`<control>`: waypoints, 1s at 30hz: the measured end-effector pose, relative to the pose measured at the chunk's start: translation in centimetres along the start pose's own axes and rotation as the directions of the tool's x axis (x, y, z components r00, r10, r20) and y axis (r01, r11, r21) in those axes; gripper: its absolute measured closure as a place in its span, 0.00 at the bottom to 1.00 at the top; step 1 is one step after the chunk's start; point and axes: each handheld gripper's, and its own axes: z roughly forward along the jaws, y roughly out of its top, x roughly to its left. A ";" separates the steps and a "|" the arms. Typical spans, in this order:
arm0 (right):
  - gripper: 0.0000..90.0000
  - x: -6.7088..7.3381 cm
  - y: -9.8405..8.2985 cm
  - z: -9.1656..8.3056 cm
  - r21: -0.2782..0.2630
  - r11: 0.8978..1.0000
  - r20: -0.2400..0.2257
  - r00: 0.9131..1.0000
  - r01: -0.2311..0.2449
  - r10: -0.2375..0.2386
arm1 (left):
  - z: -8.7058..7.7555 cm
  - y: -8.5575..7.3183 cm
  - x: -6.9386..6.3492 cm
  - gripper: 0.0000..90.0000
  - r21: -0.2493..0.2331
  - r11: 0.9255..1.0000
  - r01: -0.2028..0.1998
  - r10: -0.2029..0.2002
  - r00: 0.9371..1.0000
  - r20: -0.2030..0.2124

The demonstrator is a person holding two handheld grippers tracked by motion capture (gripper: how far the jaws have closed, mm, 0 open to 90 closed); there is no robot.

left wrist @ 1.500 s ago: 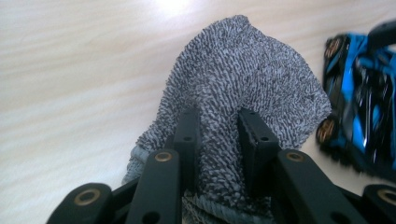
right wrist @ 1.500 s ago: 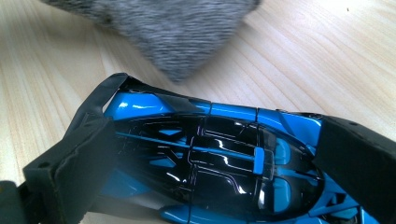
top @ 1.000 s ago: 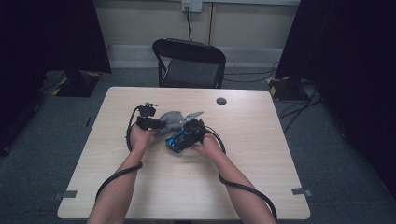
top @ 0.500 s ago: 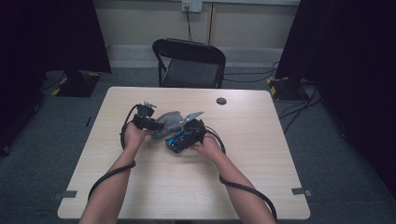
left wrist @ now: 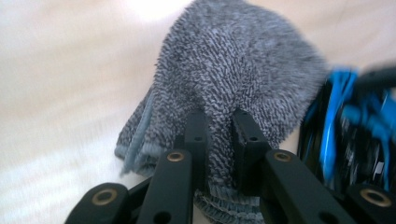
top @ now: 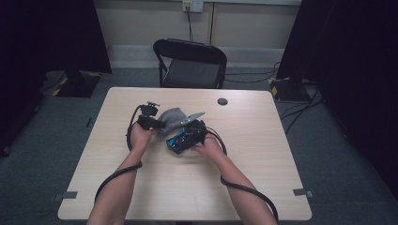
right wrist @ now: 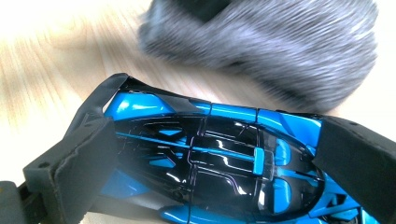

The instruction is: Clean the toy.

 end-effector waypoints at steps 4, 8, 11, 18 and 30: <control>0.00 0.0 0.0 0.0 0.000 1.000 0.000 1.000 0.002 -0.002 | 1.3 0.8 -1.4 0.87 0.028 0.999 -0.035 0.035 0.999 -0.006; 0.00 0.0 0.0 0.0 -0.001 1.000 0.000 1.000 -0.001 0.001 | 2.9 1.0 -3.1 0.87 0.071 0.989 -0.129 0.127 0.992 0.025; 0.00 0.0 0.0 0.0 0.000 1.000 -0.001 1.000 0.002 -0.002 | 3.1 0.7 -3.3 0.88 0.098 0.978 -0.184 0.182 0.983 0.032; 0.00 -0.1 0.0 0.0 -0.002 1.000 -0.003 1.000 0.006 -0.006 | 2.0 0.1 -2.0 0.89 0.133 0.968 -0.213 0.204 0.976 0.079; 0.00 -0.1 -0.2 0.0 -0.012 1.000 -0.002 1.000 0.002 -0.002 | 0.5 -1.4 -1.3 0.89 0.134 0.963 -0.235 0.220 0.969 0.115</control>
